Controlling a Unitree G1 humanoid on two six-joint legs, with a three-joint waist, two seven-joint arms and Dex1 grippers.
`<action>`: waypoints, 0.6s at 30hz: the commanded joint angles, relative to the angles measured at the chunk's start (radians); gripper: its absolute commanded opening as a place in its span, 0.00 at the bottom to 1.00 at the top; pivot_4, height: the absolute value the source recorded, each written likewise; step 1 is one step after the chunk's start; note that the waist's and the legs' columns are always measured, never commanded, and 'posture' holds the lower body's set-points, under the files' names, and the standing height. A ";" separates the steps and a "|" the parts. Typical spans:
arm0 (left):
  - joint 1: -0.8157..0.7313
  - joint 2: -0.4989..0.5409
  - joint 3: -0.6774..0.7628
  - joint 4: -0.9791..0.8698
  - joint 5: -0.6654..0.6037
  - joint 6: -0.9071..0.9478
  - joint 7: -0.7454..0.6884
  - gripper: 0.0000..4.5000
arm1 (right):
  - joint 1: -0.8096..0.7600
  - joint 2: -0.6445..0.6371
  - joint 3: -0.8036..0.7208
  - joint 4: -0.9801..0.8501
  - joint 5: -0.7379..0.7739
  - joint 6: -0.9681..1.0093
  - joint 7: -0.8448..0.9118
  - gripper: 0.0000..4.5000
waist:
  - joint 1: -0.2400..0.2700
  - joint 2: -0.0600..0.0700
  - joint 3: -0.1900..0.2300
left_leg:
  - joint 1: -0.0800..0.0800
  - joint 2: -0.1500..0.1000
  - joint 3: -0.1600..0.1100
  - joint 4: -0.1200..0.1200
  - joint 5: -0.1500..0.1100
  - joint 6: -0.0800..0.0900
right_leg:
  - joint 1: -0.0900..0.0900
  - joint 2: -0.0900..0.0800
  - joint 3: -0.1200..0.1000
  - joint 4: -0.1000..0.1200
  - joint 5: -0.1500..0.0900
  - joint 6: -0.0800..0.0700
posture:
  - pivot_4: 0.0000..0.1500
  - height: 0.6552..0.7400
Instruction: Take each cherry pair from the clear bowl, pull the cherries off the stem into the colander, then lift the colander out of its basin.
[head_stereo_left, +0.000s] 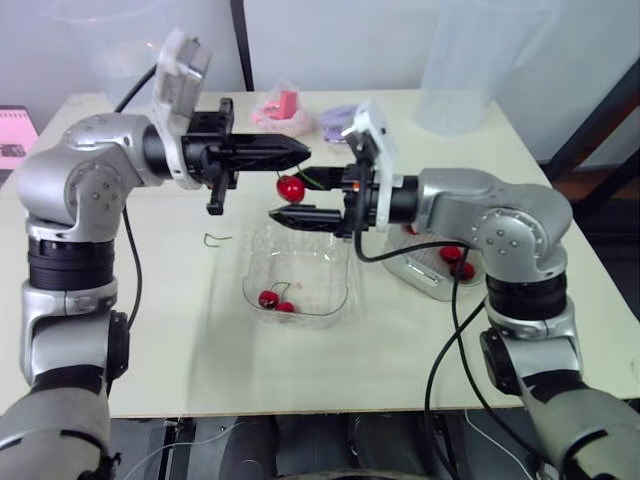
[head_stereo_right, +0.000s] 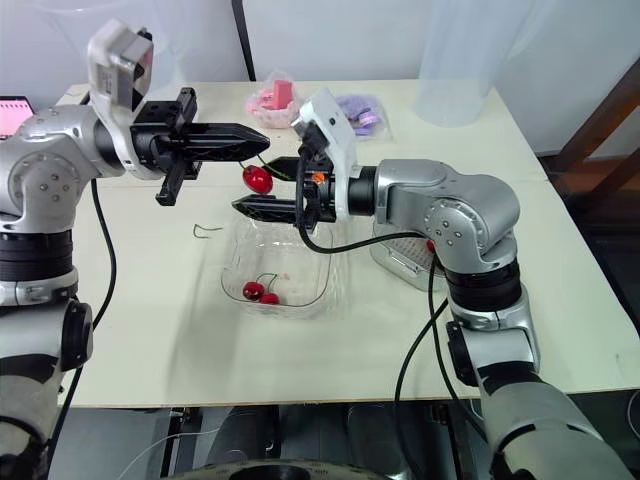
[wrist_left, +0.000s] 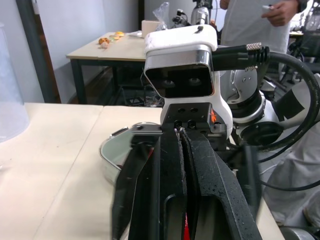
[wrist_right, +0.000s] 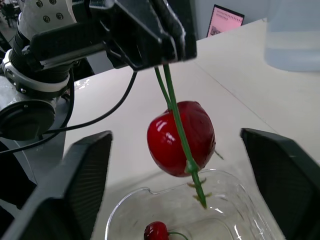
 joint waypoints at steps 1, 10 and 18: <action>-0.011 0.006 0.016 -0.032 -0.019 -0.008 0.001 0.00 | -0.028 0.012 -0.015 -0.012 0.001 -0.018 -0.006 0.43 | 0.000 0.000 0.000 | 0.000 0.000 0.000 0.000 0.000 0.000 | 0.000 0.000 0.000 0.000 0.000 0.000 | 1.00 0.96; -0.014 0.005 0.016 -0.033 -0.020 -0.006 0.007 0.00 | -0.026 0.016 -0.002 -0.021 -0.011 -0.018 -0.003 0.15 | 0.000 0.000 0.000 | 0.000 0.000 0.000 0.000 0.000 0.000 | 0.000 0.000 0.000 0.000 0.000 0.000 | 1.00 0.96; -0.034 0.010 0.025 -0.022 -0.024 -0.001 0.008 0.00 | 0.086 -0.068 0.034 -0.110 0.001 0.027 0.027 0.15 | 0.003 0.000 0.000 | 0.000 0.000 0.000 0.000 0.000 0.000 | 0.000 0.000 0.000 -0.001 0.000 0.000 | 1.00 0.96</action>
